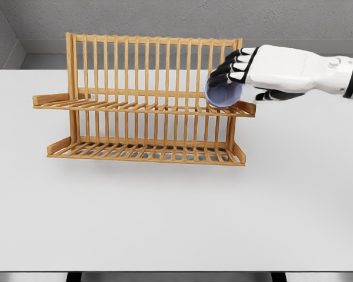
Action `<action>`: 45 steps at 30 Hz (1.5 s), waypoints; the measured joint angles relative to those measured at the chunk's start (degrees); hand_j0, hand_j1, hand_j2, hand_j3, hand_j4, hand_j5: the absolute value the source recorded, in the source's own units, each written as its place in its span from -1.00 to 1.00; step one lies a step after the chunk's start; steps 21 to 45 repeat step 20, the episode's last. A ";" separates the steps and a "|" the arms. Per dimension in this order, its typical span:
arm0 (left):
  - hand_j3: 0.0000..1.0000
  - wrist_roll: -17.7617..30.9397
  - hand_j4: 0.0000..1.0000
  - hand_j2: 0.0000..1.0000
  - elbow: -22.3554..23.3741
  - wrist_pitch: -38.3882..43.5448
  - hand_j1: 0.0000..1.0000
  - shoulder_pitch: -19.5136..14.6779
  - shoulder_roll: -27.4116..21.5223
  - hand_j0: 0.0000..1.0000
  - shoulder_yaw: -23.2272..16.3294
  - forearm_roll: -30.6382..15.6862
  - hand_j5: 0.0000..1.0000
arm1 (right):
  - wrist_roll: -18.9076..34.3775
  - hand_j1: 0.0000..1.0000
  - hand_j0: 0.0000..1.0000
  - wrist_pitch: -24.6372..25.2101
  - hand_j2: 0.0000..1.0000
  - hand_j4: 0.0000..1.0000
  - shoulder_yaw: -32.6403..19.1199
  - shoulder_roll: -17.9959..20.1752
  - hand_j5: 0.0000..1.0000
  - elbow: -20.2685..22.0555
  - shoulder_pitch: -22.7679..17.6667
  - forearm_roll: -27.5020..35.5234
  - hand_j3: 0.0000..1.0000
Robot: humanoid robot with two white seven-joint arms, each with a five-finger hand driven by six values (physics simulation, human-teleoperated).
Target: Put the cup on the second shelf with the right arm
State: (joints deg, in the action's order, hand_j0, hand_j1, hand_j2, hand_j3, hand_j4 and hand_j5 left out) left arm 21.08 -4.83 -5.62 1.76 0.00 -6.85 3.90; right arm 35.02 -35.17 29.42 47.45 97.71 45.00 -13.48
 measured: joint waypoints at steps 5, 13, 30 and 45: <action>1.00 0.00 1.00 1.00 0.00 0.00 1.00 -0.09 0.00 1.00 -0.01 0.00 1.00 | 0.01 1.00 1.00 -0.02 1.00 1.00 -10.85 0.93 1.00 -0.03 -2.02 0.33 1.00; 1.00 0.00 1.00 1.00 -0.01 0.00 1.00 -0.09 0.00 1.00 0.00 0.00 1.00 | 0.02 1.00 1.00 -0.05 1.00 1.00 -26.99 0.94 1.00 -0.22 -22.15 0.42 1.00; 1.00 0.03 1.00 1.00 -0.11 -0.10 1.00 -0.53 0.00 1.00 0.05 -0.03 1.00 | 0.01 1.00 1.00 -0.01 1.00 1.00 -28.07 -1.33 1.00 -0.10 -24.79 0.28 1.00; 1.00 0.03 1.00 1.00 -0.11 -0.10 1.00 -0.53 0.00 1.00 0.05 -0.03 1.00 | 0.01 1.00 1.00 -0.01 1.00 1.00 -28.07 -1.33 1.00 -0.10 -24.79 0.28 1.00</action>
